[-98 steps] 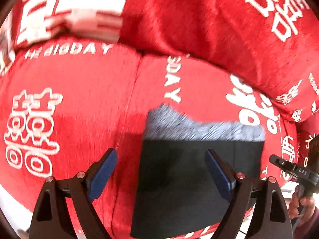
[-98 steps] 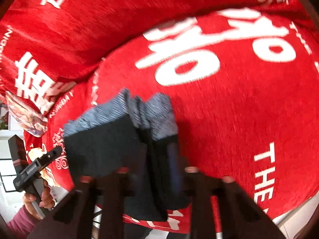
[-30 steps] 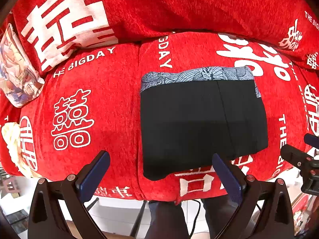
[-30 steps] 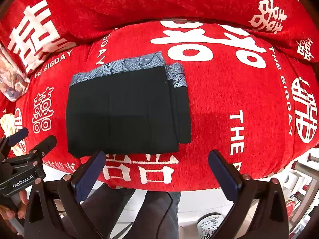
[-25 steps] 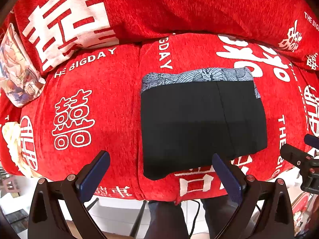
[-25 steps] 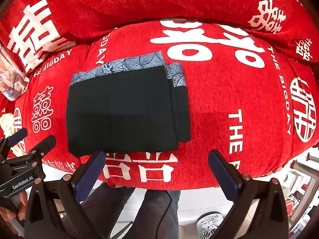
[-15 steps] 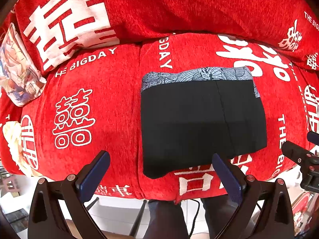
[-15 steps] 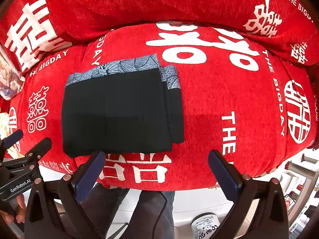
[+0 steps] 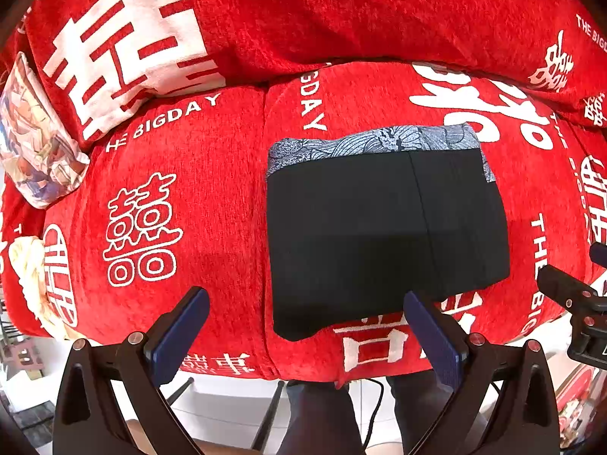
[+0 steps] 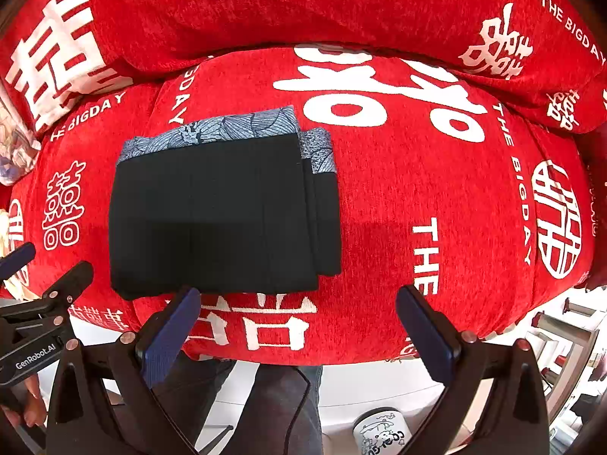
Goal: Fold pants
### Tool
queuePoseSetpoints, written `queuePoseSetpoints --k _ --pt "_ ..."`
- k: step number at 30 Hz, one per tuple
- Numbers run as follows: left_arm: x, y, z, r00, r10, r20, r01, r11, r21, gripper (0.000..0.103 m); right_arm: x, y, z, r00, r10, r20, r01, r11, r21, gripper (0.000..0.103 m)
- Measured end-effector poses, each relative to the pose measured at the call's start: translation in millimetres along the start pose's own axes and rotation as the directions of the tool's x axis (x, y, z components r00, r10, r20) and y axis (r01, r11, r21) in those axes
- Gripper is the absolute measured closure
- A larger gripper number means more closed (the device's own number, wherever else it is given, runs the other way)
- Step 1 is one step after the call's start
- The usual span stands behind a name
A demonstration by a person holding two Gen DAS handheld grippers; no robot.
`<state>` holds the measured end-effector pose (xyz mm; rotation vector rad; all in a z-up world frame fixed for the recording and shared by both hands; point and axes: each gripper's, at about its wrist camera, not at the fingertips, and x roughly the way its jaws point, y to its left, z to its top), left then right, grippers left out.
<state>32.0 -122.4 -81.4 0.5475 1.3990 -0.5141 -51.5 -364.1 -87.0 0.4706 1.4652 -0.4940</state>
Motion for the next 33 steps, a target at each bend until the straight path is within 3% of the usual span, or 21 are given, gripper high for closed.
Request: queuePoseSetpoints --k 33 --pt "2.4 -4.6 1.2 1.000 -0.014 -0.003 0.014 0.999 0.037 0.000 4.4 4.1 2.7 1.000 -0.006 -0.009 0.005 1.000 -0.022 0.000"
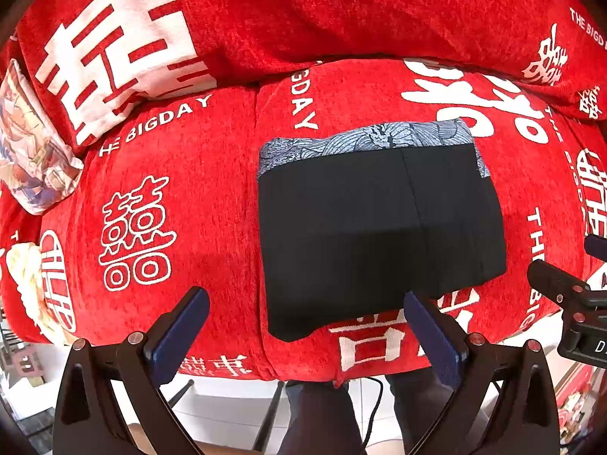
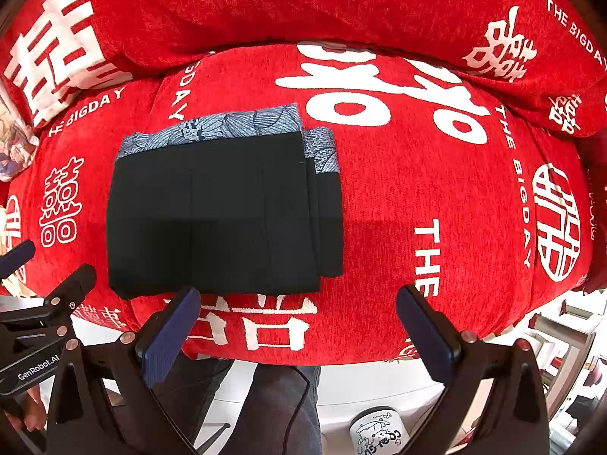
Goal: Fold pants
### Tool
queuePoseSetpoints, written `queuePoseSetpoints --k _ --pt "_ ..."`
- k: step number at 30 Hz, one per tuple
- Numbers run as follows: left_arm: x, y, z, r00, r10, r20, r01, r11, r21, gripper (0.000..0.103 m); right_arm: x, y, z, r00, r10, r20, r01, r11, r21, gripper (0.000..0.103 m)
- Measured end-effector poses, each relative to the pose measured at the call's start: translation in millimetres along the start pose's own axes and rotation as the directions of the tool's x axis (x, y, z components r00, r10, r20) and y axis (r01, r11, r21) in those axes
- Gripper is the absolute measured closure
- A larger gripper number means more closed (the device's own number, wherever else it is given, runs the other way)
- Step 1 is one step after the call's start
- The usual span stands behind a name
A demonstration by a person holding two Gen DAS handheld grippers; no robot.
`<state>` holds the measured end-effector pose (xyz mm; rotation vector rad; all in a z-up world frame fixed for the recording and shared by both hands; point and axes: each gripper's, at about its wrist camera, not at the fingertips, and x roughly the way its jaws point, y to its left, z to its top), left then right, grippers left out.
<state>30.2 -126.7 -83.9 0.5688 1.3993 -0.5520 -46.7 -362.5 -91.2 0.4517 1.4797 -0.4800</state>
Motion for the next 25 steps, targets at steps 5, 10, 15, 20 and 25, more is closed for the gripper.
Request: queuePoseSetpoints --k 5,10,15,20,25 --pt "-0.6 0.5 0.8 1.000 -0.007 0.007 0.006 1.000 0.006 0.000 1.3 -0.8 0.6 1.000 0.001 -0.002 -0.001 1.000 -0.001 0.000" --pt "0.9 0.9 1.0 1.000 -0.011 0.004 0.011 1.000 0.009 0.000 2.4 -0.5 1.1 1.000 0.002 -0.005 -0.002 1.000 0.001 0.000" --pt "2.1 2.8 1.4 1.000 -0.021 0.000 0.021 1.000 0.004 0.000 5.7 0.8 2.8 1.000 0.001 -0.012 -0.001 1.000 -0.004 0.000" --pt "3.4 4.8 1.5 1.000 -0.023 -0.002 0.023 1.000 -0.003 0.000 7.8 2.2 3.0 1.000 0.003 -0.018 -0.004 1.000 -0.006 0.000" --pt "2.2 6.0 1.3 1.000 -0.029 0.010 0.029 1.000 0.000 0.000 8.3 3.2 4.8 1.000 -0.002 -0.020 0.002 1.000 -0.011 0.000"
